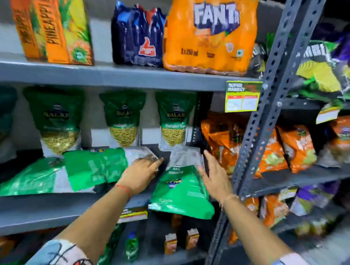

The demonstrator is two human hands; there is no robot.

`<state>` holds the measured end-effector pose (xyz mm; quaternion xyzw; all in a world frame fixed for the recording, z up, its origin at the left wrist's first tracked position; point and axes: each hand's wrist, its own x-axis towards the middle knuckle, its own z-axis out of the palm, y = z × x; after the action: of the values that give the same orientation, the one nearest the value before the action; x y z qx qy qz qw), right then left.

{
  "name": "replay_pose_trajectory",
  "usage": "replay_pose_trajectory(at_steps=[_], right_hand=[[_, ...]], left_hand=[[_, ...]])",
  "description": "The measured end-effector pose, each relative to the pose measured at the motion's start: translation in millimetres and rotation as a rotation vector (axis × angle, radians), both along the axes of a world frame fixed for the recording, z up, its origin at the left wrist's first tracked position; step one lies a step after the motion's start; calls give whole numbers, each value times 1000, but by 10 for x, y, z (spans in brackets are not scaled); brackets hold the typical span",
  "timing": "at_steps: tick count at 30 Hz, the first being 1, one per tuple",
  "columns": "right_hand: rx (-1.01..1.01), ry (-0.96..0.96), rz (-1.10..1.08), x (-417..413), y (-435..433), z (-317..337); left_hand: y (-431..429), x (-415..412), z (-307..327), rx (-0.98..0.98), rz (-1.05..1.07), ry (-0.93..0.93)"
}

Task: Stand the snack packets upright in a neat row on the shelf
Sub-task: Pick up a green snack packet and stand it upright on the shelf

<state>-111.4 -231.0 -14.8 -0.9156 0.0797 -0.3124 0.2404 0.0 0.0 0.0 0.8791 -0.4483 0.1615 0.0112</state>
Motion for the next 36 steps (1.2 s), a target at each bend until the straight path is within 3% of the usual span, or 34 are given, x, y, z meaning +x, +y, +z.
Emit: replay_pose_trajectory(at_steps=[3, 6, 11, 14, 16, 19, 21, 23, 25, 29, 35, 36], right_hand=[[-328, 283, 38, -53, -342, -321], [-399, 378, 87, -47, -496, -566], [-245, 334, 136, 110, -483, -688], [87, 291, 113, 114, -439, -699], [210, 253, 85, 166, -465, -708], [131, 222, 14, 247, -499, -554], [191, 330, -38, 384, -534, -499], [221, 333, -90, 571, -534, -296], [284, 186, -182, 856, -563, -57], [434, 85, -189, 1295, -680, 262], [413, 225, -169, 1673, -919, 256], [532, 223, -125, 1695, -921, 197]], left_hand=[[-156, 78, -189, 143, -69, -121], [-298, 129, -323, 134, -118, -234], [-419, 248, -531, 174, -17, -22], [-405, 274, -590, 204, -26, 134], [-468, 271, -548, 66, -42, 279], [-571, 265, -386, -341, -47, 679], [-693, 248, -272, -654, -50, 765], [-889, 307, -142, -904, 113, 829], [-1093, 443, -11, -986, 244, 759], [-1380, 771, 204, -1120, 286, 724], [-1621, 1206, 222, -1086, 469, 726], [-1631, 1221, 187, -1094, 468, 765]])
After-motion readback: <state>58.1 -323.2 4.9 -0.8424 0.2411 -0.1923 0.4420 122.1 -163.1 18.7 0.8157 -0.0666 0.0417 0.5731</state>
